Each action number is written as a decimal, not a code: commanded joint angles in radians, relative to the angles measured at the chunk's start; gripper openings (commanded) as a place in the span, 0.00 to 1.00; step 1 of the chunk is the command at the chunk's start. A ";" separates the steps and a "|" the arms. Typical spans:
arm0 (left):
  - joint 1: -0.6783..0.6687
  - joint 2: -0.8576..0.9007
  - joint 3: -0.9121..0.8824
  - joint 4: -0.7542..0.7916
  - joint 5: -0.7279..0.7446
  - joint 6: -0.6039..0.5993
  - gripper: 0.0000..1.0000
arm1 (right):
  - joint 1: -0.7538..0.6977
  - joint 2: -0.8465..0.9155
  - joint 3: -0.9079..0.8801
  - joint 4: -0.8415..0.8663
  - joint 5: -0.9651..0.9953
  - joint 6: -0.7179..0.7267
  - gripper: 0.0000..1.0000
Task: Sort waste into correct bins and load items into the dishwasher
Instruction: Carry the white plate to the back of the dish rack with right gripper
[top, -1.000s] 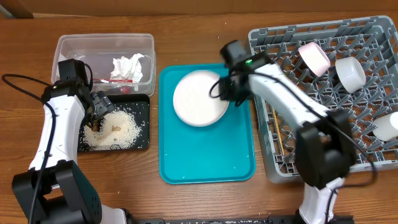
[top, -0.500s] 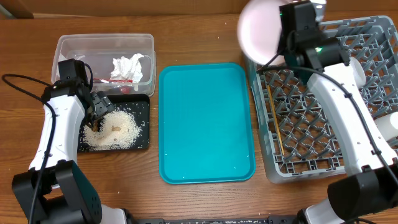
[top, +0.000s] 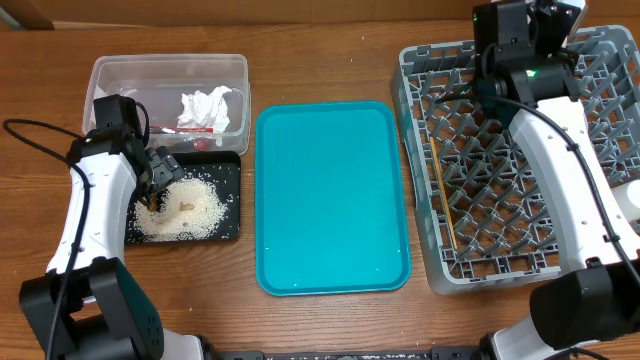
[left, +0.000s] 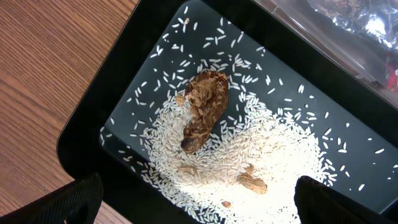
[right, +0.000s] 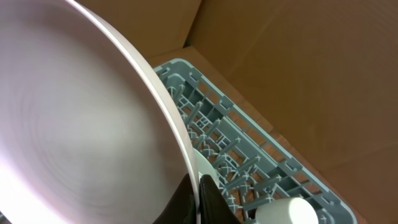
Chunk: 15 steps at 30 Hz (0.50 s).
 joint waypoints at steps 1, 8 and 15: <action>0.002 0.008 -0.005 0.001 -0.003 0.008 1.00 | 0.000 0.046 0.002 -0.030 0.032 0.053 0.04; 0.002 0.008 -0.005 0.001 -0.003 0.008 1.00 | 0.000 0.095 0.002 -0.089 -0.126 0.130 0.04; 0.002 0.008 -0.005 0.001 -0.003 0.008 1.00 | 0.000 0.119 -0.008 -0.097 -0.188 0.141 0.04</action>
